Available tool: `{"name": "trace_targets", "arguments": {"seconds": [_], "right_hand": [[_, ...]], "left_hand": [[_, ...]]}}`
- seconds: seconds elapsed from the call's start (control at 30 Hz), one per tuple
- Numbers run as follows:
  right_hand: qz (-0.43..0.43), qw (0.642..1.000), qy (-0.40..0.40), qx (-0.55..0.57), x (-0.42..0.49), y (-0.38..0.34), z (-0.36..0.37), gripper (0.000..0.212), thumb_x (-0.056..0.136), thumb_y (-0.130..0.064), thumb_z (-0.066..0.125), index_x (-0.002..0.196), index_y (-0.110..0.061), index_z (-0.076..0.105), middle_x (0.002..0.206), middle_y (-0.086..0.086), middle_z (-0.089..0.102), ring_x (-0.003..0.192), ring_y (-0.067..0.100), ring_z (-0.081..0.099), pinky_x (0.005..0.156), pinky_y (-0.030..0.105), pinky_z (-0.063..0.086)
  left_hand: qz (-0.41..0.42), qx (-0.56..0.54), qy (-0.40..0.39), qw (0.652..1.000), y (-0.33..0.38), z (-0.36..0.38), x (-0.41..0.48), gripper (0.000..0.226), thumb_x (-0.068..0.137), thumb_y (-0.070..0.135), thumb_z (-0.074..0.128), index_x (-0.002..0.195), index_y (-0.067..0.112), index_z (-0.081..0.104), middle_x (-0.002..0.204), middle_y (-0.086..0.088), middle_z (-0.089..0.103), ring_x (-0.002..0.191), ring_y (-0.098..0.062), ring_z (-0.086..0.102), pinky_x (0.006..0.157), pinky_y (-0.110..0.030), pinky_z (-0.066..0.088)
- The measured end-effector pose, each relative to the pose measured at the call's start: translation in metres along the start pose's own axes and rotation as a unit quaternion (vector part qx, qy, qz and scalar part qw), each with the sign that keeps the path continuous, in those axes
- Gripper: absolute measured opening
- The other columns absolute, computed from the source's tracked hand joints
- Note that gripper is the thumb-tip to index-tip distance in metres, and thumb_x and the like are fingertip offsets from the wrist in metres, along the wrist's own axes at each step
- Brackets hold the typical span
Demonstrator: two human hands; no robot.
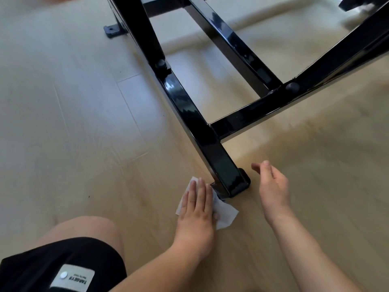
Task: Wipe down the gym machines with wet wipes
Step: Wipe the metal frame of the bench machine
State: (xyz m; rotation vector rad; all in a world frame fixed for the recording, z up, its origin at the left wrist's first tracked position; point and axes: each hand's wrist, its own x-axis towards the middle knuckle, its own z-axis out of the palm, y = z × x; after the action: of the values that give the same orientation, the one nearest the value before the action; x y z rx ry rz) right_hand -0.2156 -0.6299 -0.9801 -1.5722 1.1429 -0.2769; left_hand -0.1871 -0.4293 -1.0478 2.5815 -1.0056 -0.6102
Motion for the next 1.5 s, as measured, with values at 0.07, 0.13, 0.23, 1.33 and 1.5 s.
{"name": "trace_targets", "arguments": {"seconds": [0.07,0.13,0.23,1.33,1.5], "right_hand": [[-0.002,1.000,-0.008,-0.002,-0.004,0.003,0.006,0.035,0.110,-0.040,0.041,0.105,-0.023,0.071,0.105,-0.014,0.070,0.107,0.011,0.063,0.087,0.027,0.043],[-0.004,1.000,-0.010,0.006,-0.007,0.005,0.015,0.034,0.110,-0.038,0.043,0.098,-0.023,0.072,0.097,-0.011,0.072,0.100,0.009,0.066,0.081,0.027,0.049],[-0.016,1.000,-0.012,-0.008,-0.010,0.011,0.019,0.036,0.110,-0.037,0.044,0.100,-0.019,0.074,0.094,-0.006,0.074,0.096,0.014,0.068,0.085,0.034,0.054],[-0.250,0.846,-0.219,-0.417,0.024,0.052,0.007,0.081,0.097,-0.008,0.051,0.166,-0.021,0.010,0.167,-0.013,-0.015,0.157,0.008,-0.014,0.122,0.021,-0.015],[-0.352,0.752,-0.245,-0.501,0.031,0.069,-0.011,0.070,0.105,-0.041,0.024,0.165,-0.020,-0.004,0.172,-0.006,-0.016,0.157,0.012,-0.018,0.127,0.036,-0.011]], "left_hand": [[0.065,0.076,0.017,0.995,-0.009,0.000,-0.003,0.066,0.108,0.038,0.025,0.162,0.005,0.008,0.171,-0.016,0.002,0.157,-0.032,-0.012,0.128,-0.048,0.003],[0.078,0.140,-0.019,0.987,-0.013,-0.015,0.004,0.064,0.110,0.041,0.014,0.159,0.009,-0.014,0.167,-0.011,-0.022,0.152,-0.026,-0.029,0.127,-0.044,-0.011],[0.026,0.105,-0.073,0.991,-0.008,-0.025,0.012,0.061,0.110,0.035,0.009,0.156,0.013,-0.025,0.161,-0.008,-0.038,0.146,-0.022,-0.042,0.124,-0.041,-0.020],[0.129,0.170,0.035,0.976,0.034,-0.138,0.081,0.070,0.105,0.058,0.001,0.162,0.020,-0.010,0.168,0.000,-0.025,0.151,-0.012,-0.033,0.125,-0.039,-0.015],[0.134,0.155,0.041,0.978,0.034,-0.138,0.080,0.068,0.106,0.056,0.001,0.161,0.019,-0.013,0.167,0.001,-0.028,0.150,-0.011,-0.035,0.125,-0.038,-0.017]]}}
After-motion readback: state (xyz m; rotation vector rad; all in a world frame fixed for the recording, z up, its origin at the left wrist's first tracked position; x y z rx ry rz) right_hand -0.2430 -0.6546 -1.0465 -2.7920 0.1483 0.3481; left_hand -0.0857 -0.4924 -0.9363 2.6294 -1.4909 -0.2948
